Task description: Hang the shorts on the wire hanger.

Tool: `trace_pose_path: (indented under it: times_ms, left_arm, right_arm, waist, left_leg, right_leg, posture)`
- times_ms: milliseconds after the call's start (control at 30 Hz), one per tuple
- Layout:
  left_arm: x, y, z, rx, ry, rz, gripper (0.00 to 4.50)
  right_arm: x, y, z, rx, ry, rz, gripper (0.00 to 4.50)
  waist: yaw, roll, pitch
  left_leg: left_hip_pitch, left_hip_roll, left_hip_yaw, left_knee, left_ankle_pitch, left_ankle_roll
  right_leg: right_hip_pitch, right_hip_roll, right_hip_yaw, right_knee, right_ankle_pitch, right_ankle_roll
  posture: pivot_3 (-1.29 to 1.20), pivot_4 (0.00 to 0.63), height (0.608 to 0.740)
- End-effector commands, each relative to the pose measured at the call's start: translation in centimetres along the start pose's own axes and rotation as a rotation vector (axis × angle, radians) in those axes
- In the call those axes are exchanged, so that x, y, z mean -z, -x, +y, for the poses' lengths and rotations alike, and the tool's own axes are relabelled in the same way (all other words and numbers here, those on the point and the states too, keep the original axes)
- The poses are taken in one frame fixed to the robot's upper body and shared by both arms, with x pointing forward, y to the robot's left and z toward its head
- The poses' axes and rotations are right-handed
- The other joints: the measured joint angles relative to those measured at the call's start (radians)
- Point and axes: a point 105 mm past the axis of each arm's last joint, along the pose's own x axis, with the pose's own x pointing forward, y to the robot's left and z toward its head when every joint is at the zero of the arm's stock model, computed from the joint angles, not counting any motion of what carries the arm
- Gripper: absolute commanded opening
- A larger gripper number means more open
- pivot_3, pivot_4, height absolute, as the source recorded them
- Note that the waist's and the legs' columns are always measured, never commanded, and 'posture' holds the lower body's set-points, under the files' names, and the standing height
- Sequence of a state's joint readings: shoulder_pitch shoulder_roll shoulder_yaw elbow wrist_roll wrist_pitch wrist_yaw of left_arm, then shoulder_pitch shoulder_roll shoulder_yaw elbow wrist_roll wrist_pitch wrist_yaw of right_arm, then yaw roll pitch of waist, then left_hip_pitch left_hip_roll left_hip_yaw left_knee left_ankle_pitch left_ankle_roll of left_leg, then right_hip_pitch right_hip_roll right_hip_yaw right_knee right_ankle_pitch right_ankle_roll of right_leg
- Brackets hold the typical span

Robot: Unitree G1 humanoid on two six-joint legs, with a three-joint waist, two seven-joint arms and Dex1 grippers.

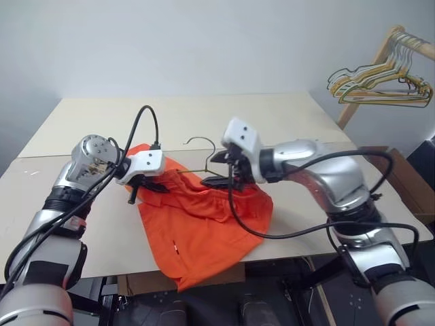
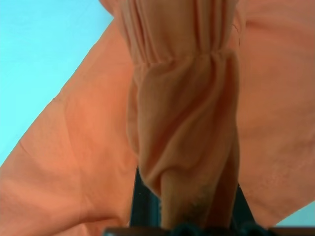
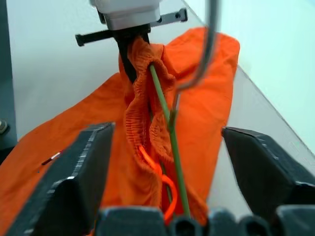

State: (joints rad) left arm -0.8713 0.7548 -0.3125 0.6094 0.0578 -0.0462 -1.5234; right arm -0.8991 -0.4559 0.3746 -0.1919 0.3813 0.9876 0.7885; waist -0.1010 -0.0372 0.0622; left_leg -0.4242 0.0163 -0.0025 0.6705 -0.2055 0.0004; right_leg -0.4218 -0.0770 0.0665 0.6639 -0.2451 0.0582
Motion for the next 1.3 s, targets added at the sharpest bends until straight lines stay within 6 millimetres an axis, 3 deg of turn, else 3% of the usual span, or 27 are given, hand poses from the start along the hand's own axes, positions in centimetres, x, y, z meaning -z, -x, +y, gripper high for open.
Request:
trace_pose_path:
  times_ms: [33,300,433,667,800,933,1133,1233,1300]
  left_arm:
    - [-1.0,1.1,0.8,-0.04,-0.033,-0.02,0.0]
    - [-1.1,1.3,0.8,-0.046,-0.032,-0.03,0.0]
    - [-1.5,1.3,0.9,-0.053,-0.034,-0.057,0.0]
    - [-2.3,3.1,1.6,-0.092,0.009,-0.137,2.03]
    - [-0.7,4.0,1.3,-0.113,0.053,-0.091,3.29]
    - [1.7,3.4,1.3,-0.172,0.072,-0.018,4.49]
    - [3.4,2.5,0.9,-0.161,0.069,0.033,4.49]
    - [3.4,2.2,1.4,-0.19,0.079,0.031,3.87]
    - [3.4,2.2,1.3,-0.185,0.074,0.031,3.22]
  right_arm:
    - [-1.2,-0.2,-0.7,0.033,0.045,-0.017,2.62]
    - [-1.6,0.2,-0.6,-0.026,0.118,-0.075,0.06]
    - [-1.4,0.8,-0.3,-0.088,0.16,-0.096,0.02]
    - [-0.6,1.4,-1.2,-0.109,0.214,-0.077,0.0]
    - [-0.5,1.9,-1.5,-0.107,0.225,-0.07,0.0]
    - [-0.6,2.3,-1.8,-0.097,0.233,-0.069,0.0]
    - [-0.7,2.7,-1.9,-0.092,0.233,-0.069,0.0]
    - [-0.7,2.8,-2.0,-0.09,0.231,-0.067,0.0]
    - [-0.6,2.9,-2.0,-0.086,0.23,-0.065,0.0]
  waist:
    - [0.0,0.0,0.0]
    - [-0.008,0.0,0.0]
    - [-0.009,0.0,0.0]
    - [-0.018,0.0,0.0]
    - [-0.024,0.0,0.0]
    - [-0.022,0.0,0.0]
    - [-0.019,0.0,0.0]
    - [-0.018,0.0,0.0]
    - [-0.019,0.0,0.0]
  left_leg:
    - [0.0,0.0,0.0,0.0,0.0,0.0]
    - [0.0,0.0,0.0,0.0,0.0,0.0]
    - [0.0,0.0,-0.001,0.0,0.0,0.0]
    - [0.0,0.0,-0.001,0.0,0.0,0.0]
    - [0.001,0.0,-0.002,-0.001,0.0,0.0]
    - [0.001,0.0,-0.002,-0.001,0.0,0.0]
    - [0.0,0.0,-0.002,-0.001,0.0,0.0]
    - [0.0,0.0,-0.002,-0.001,0.0,0.0]
    - [0.0,0.0,-0.002,-0.001,0.0,0.0]
  right_leg:
    - [0.0,0.0,0.0,0.0,0.0,0.0]
    - [0.0,0.0,0.0,0.0,0.0,0.0]
    - [0.0,0.0,-0.001,0.0,0.0,0.0]
    - [0.0,0.0,-0.001,0.0,0.0,0.0]
    - [0.0,0.001,-0.001,0.0,0.0,0.0]
    - [0.0,0.0,-0.001,0.0,0.0,0.0]
    - [0.0,0.0,-0.002,0.0,0.0,0.0]
    - [0.0,0.0,-0.002,0.0,0.0,0.0]
    - [0.0,0.0,-0.002,0.0,0.0,0.0]
  posture:
    - [-0.09,0.017,0.74]
    - [-0.09,0.017,0.74]
    - [-0.08,0.013,0.74]
    - [-0.07,0.006,0.74]
    - [-0.07,0.001,0.74]
    - [-0.07,0.0,0.74]
    - [-0.07,0.0,0.74]
    - [-0.08,0.0,0.74]
    - [-0.08,0.0,0.74]
